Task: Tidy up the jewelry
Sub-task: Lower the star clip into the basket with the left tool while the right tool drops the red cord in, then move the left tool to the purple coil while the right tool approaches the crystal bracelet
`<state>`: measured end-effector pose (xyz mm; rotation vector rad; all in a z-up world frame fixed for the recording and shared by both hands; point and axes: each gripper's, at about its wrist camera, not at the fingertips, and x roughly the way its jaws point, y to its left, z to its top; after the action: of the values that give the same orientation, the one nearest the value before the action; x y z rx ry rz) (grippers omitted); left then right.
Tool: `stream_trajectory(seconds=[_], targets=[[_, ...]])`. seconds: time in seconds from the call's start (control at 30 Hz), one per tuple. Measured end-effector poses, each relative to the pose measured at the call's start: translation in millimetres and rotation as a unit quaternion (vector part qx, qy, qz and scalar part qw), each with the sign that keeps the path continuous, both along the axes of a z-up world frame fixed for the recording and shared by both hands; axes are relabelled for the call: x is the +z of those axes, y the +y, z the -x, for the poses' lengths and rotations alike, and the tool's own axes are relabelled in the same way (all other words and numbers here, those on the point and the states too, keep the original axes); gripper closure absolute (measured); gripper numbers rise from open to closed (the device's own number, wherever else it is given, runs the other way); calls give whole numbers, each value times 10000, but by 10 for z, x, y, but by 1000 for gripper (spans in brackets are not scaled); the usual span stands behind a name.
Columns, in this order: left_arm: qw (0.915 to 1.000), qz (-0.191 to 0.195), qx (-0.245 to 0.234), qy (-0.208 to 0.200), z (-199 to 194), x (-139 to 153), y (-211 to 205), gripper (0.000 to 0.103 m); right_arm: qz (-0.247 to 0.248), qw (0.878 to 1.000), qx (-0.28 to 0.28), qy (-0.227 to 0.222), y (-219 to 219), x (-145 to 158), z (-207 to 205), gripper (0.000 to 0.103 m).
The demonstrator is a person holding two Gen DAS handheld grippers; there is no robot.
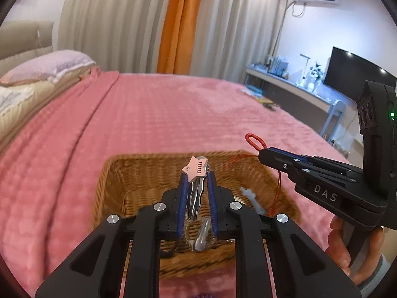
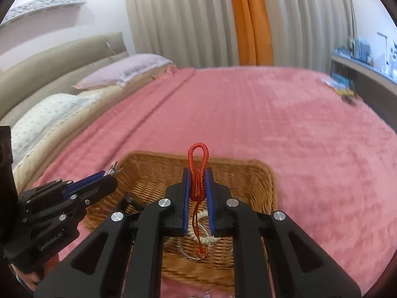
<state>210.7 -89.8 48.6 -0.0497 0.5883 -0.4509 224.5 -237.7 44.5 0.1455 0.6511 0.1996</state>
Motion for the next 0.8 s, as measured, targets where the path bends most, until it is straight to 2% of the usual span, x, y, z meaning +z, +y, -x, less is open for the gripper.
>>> stream_trajectory(seconds=[0.17,0.47,0.5,0.53,0.57,0.6,0.73,0.8], targets=[[9995,-270,54,151,-91,-245,-58,89,126,9996,83,240,27,-274,-78,93],[9993,-240,-38,295,-147,-354,-54,88,190,9983,191,521,97,-419,-87,91],[9993,-202,-67,315,-136,-352,-54,81,142,9981,202,557,87,-420,-87,89],[9992,-158,-104,341,-126,-345,-43,73,75,9980,183,597,69,-405,-79,77],[9994,-97,-105,314,-97,-321,-20,60,49,9983,128,575,48,-387,-64,54],[9997,-67,-82,217,-52,-288,-1,59,34,9988,63,491,21,-352,-36,45],[9999,44,-131,-18,172,-71,74,56,46,9998,97,193,-19,-119,171,44],[9997,131,-127,-181,324,72,134,51,44,9999,105,42,-49,30,299,44]])
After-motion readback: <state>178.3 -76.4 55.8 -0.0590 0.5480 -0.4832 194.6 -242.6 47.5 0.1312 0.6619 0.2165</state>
